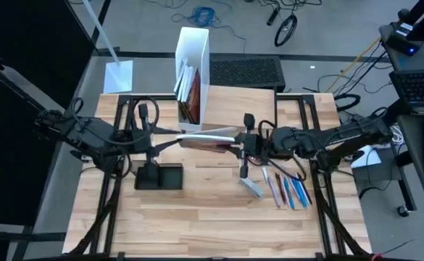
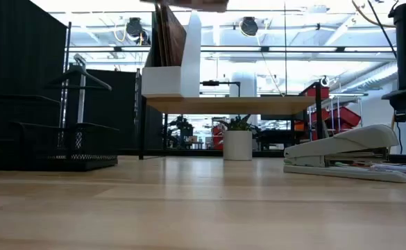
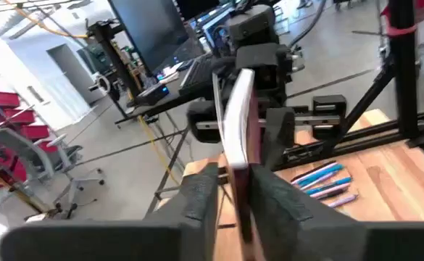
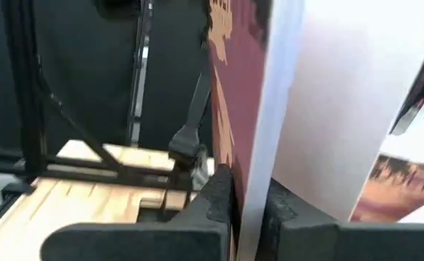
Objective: Stock shelves
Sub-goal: Remove the purple book from the white bookshelf on the shelf
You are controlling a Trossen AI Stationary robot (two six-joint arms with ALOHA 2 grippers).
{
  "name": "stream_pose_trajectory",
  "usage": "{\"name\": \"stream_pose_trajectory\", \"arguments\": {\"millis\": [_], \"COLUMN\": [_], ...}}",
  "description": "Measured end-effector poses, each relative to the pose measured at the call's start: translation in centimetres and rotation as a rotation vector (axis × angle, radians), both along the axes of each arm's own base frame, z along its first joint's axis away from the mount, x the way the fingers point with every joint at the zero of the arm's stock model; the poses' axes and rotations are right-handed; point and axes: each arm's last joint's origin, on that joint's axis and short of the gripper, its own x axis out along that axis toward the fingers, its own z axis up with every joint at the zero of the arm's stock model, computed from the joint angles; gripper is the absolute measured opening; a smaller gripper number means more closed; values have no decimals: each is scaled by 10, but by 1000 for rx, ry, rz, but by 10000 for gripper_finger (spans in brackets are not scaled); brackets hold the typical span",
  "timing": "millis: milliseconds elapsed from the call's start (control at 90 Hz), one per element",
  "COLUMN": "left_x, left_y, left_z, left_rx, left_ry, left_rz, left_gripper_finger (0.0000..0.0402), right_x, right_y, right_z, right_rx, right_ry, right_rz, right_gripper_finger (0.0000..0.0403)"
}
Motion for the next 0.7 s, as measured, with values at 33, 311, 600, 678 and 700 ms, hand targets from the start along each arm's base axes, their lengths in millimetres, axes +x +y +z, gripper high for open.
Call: {"name": "stream_pose_trajectory", "arguments": {"millis": [33, 311, 600, 678, 700], "left_x": [0, -3, -4, -4, -4], "left_y": [0, 5, 6, 6, 6], "left_z": [-1, -8, -10, -10, -10], "left_rx": [6, 62, 78, 78, 78], "left_ry": [8, 76, 97, 97, 97], "left_rz": [12, 127, 149, 149, 149], "left_gripper_finger": [99, 166, 168, 168, 168], "right_x": [0, -3, -6, -9, -11], "right_y": [0, -1, -1, -1, -2], "right_z": [-2, -32, -113, -130, -135], "right_rx": [26, 256, 548, 637, 662], "right_ry": [20, 170, 159, 128, 125], "right_rz": [-3, -59, -100, -111, -116], "right_gripper_finger": [2, 1, 0, 0, 0]}}
